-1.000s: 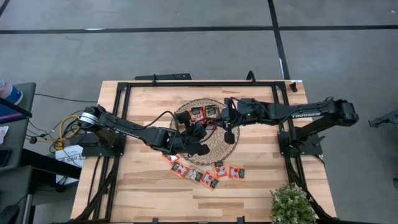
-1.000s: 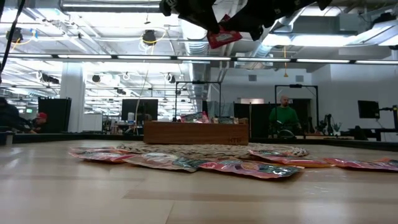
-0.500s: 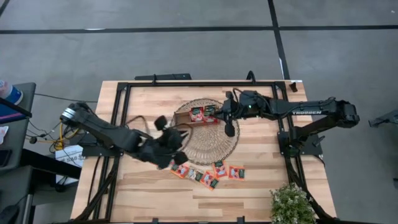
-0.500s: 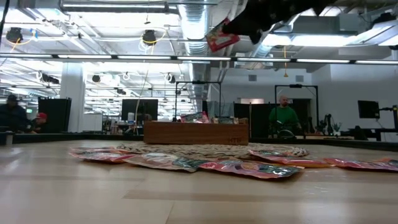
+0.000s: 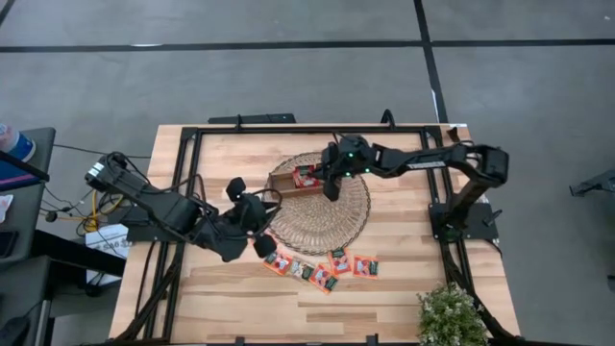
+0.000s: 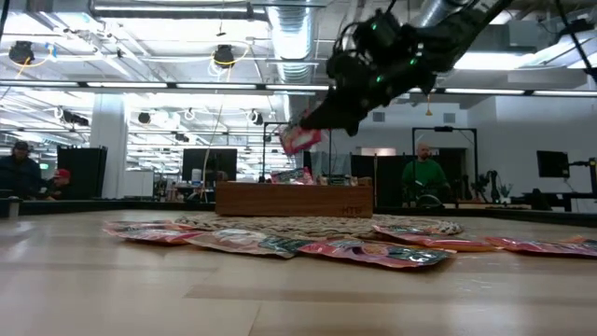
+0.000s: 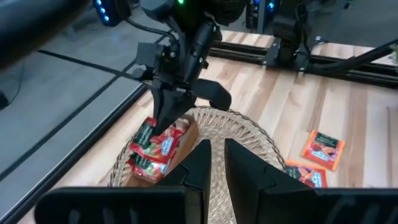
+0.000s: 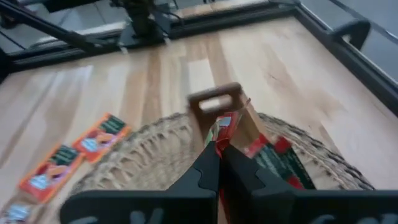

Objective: Pick & Place Tea
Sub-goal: Put the red tea bag into the middle section of the wooden organizer, then put the orange tea bag into the left side of the wooden organizer

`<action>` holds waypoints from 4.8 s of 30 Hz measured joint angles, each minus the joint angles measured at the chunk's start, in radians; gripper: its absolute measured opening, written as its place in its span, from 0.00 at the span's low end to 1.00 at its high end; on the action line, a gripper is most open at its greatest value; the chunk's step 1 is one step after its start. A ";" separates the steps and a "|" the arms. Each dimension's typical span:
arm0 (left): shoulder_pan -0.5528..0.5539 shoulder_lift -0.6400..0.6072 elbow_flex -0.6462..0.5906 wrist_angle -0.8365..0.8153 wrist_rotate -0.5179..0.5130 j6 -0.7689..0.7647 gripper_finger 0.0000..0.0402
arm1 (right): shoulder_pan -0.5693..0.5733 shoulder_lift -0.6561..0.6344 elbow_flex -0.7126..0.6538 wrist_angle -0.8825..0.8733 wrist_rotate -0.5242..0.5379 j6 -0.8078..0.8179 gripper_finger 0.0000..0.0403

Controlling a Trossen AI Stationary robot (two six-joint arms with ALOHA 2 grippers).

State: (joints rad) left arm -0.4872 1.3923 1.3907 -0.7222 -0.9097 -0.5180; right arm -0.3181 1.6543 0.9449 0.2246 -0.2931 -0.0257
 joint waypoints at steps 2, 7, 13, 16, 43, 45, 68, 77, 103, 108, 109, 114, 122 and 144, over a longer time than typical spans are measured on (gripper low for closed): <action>0.001 0.001 0.000 -0.017 0.000 -0.014 0.10 | -0.014 0.024 0.000 0.007 0.001 -0.002 0.00; 0.000 0.001 0.000 -0.017 0.000 -0.022 0.10 | -0.030 0.087 0.000 0.042 0.001 -0.009 0.00; 0.000 0.001 0.000 -0.017 0.000 -0.022 0.10 | -0.030 0.137 0.001 0.074 0.003 -0.033 0.00; 0.000 0.001 0.000 -0.017 0.001 -0.029 0.10 | -0.030 0.137 0.002 0.083 0.004 -0.055 0.00; 0.001 0.002 0.000 -0.009 0.015 -0.030 0.10 | -0.043 0.223 0.049 0.067 0.030 -0.035 0.04; 0.001 0.002 0.000 -0.009 0.015 -0.030 0.10 | -0.043 0.223 0.047 0.051 0.030 -0.035 0.08; 0.001 0.002 0.000 -0.010 0.017 -0.037 0.10 | 0.008 0.033 0.047 -0.053 0.229 -0.168 0.28; 0.001 0.002 0.000 -0.010 0.017 -0.047 0.10 | 0.086 0.120 0.052 -0.061 0.209 -0.297 0.02; 0.002 0.002 0.000 -0.010 0.030 -0.054 0.10 | 0.126 0.221 0.151 -0.208 0.419 -0.342 0.00; 0.002 0.002 0.000 -0.010 0.029 -0.053 0.10 | 0.127 0.223 0.176 -0.231 0.428 -0.349 0.00; 0.002 0.002 0.000 -0.011 0.029 -0.053 0.10 | 0.128 0.222 0.180 -0.228 0.429 -0.349 0.00; 0.004 0.018 0.000 -0.064 0.072 -0.080 0.10 | 0.140 0.189 0.186 -0.253 0.431 -0.349 0.00; 0.004 0.127 -0.001 -0.454 0.092 -0.481 0.10 | 0.174 -0.052 0.172 -0.387 0.423 -0.334 0.00; -0.026 0.213 -0.254 -0.260 0.382 -0.745 0.10 | 0.363 -0.662 -0.179 -0.489 0.318 -0.087 0.00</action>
State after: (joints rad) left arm -0.5127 1.6058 1.1370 -0.9827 -0.5279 -1.2630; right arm 0.0447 0.9928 0.7655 -0.2641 0.0250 -0.1129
